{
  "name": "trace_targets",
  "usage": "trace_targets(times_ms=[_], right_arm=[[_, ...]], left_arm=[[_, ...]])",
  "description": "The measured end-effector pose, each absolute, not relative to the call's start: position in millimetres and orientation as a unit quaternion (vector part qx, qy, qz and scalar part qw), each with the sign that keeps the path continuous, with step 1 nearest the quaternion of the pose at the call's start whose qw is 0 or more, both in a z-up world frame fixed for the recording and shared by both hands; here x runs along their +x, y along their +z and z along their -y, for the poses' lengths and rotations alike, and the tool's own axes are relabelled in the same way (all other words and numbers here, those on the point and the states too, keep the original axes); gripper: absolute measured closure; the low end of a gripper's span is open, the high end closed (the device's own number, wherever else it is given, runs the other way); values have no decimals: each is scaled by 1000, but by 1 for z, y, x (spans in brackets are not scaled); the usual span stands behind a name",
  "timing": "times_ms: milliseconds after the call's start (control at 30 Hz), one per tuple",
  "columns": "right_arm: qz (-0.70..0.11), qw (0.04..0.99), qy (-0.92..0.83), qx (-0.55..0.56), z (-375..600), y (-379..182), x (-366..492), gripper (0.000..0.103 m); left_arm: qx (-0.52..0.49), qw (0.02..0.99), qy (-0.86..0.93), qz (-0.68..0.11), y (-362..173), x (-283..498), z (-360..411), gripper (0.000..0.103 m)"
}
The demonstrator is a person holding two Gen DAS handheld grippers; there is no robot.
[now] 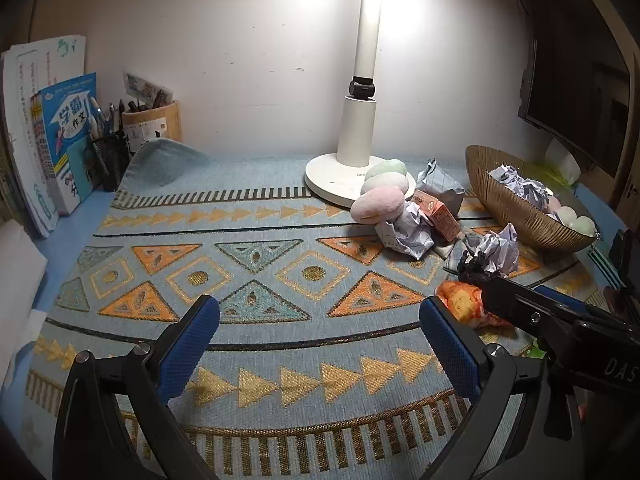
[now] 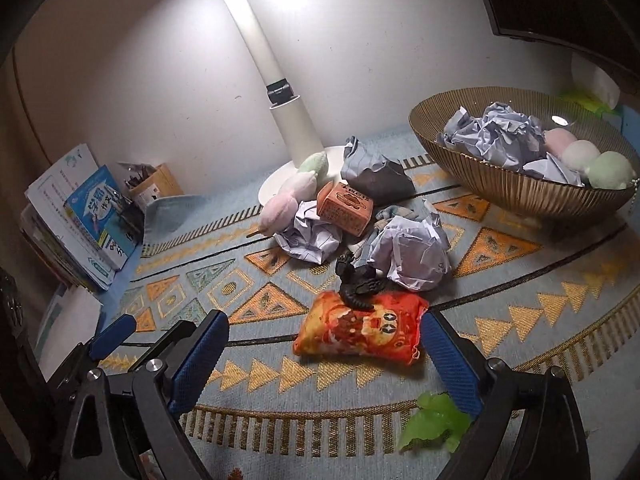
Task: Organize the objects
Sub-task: 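Reach both grippers toward the remaining items near the lamp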
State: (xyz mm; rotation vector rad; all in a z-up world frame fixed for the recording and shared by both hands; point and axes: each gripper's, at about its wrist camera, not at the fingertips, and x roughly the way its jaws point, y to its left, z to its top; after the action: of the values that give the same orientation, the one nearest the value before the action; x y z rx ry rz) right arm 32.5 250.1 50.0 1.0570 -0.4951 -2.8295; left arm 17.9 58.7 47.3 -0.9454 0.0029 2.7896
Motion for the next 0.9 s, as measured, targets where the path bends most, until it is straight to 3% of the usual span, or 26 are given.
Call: trace_targets(times_ms=[467, 900], right_arm=[[165, 39, -919, 355, -252, 48, 33, 7], [174, 42, -917, 356, -255, 48, 32, 7]], left_arm=[[-361, 84, 926, 67, 39, 3, -36, 3], [-354, 82, 930, 58, 40, 6, -39, 3]])
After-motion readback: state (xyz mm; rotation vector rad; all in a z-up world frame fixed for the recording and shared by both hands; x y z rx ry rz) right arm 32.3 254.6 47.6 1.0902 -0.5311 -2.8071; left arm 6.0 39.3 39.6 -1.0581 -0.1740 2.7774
